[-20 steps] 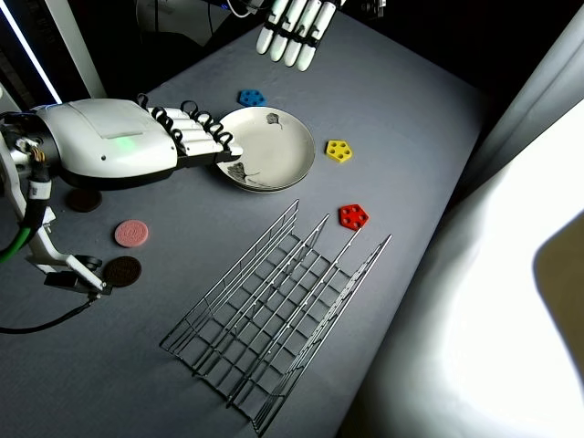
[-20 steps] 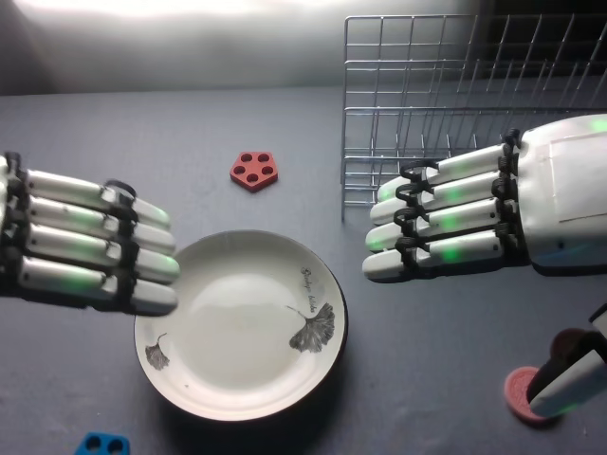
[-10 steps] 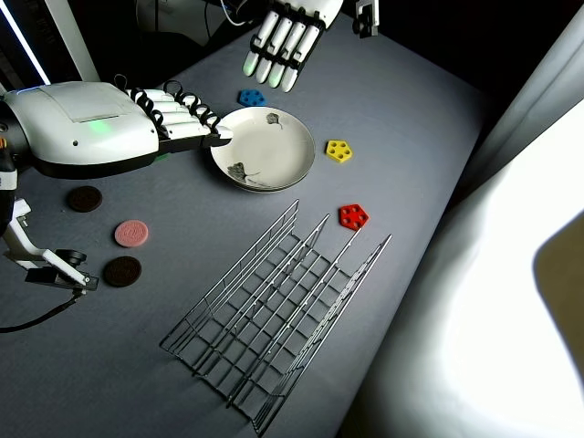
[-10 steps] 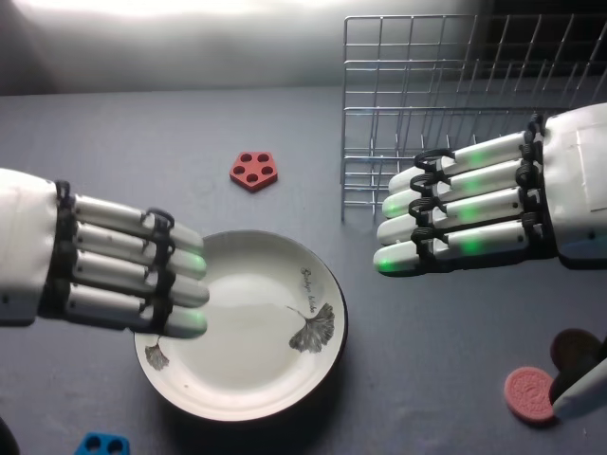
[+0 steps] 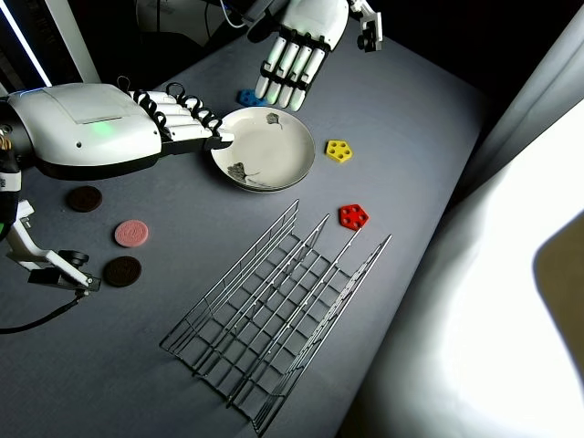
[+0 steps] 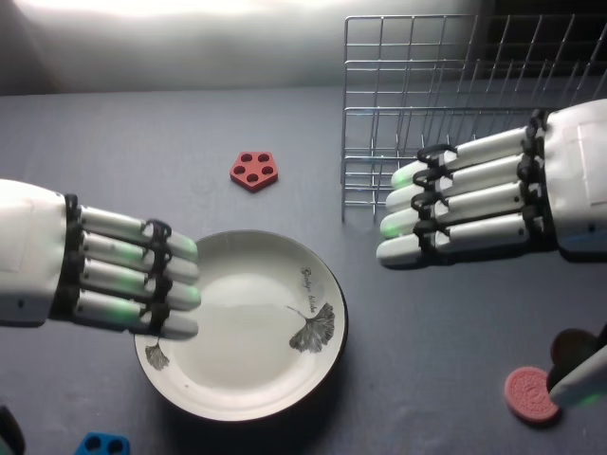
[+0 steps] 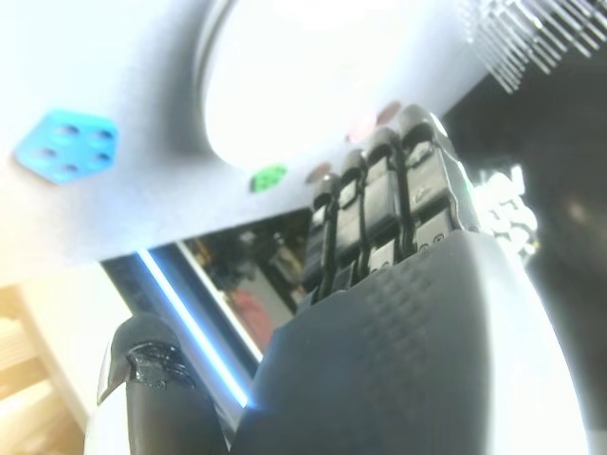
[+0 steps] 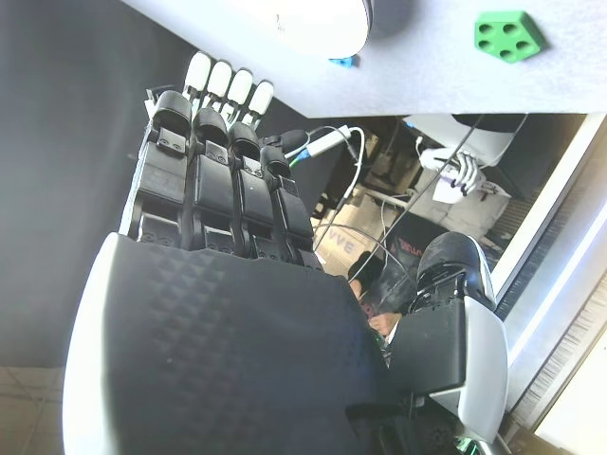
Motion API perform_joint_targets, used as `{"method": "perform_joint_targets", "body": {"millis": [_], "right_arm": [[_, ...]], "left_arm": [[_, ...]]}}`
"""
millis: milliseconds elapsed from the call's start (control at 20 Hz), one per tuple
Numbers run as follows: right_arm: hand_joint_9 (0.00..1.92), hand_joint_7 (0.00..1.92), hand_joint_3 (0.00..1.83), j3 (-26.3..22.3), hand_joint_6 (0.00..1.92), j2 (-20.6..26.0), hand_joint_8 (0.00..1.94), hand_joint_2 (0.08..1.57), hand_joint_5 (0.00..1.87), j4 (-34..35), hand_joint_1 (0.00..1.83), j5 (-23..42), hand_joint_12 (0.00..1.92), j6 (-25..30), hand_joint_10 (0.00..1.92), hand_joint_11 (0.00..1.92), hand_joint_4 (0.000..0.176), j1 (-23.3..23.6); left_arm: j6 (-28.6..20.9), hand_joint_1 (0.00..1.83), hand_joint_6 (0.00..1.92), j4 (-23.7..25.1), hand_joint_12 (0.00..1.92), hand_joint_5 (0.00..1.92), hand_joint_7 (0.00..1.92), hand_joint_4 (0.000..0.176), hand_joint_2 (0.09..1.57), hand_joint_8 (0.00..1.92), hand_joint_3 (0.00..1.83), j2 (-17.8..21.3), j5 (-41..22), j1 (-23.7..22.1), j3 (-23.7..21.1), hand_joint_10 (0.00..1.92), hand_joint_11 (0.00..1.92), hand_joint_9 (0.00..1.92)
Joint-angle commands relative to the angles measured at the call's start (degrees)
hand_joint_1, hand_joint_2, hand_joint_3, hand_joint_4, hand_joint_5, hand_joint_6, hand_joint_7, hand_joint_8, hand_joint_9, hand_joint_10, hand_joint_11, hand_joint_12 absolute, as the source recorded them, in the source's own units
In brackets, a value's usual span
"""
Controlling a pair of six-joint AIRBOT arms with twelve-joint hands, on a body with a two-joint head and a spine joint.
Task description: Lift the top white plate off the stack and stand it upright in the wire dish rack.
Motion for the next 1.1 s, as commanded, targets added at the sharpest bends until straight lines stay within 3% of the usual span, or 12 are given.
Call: {"method": "perform_joint_targets", "body": {"millis": [0, 350, 1050], "right_arm": [[0.14, 0.12, 0.00, 0.2, 0.01, 0.5, 0.01, 0.99, 0.08, 4.7, 0.02, 2.7, 0.09, 0.2, 0.01, 0.11, 0.000, 0.7], [0.11, 0.10, 0.00, 0.7, 0.00, 0.2, 0.00, 0.98, 0.07, 3.7, 0.01, 3.5, 0.07, -0.2, 0.00, 0.09, 0.000, 0.7], [0.11, 0.10, 0.00, 1.1, 0.01, 0.5, 0.01, 0.99, 0.07, 4.1, 0.09, 3.5, 0.06, -0.2, 0.01, 0.10, 0.000, 0.7]], "left_arm": [[0.2, 0.13, 0.00, -3.3, 0.18, 0.11, 0.12, 0.000, 0.91, 0.00, 0.00, -0.2, -4.1, -1.0, 0.2, 0.00, 0.00, 0.08], [0.6, 0.10, 0.01, 0.5, 0.19, 0.09, 0.09, 0.000, 0.92, 0.01, 0.00, -2.1, -3.3, -0.8, 2.2, 0.01, 0.02, 0.07], [2.1, 0.14, 0.01, 2.0, 0.22, 0.12, 0.15, 0.000, 0.90, 0.01, 0.00, -5.2, -1.6, -0.4, 4.6, 0.01, 0.09, 0.14]]}}
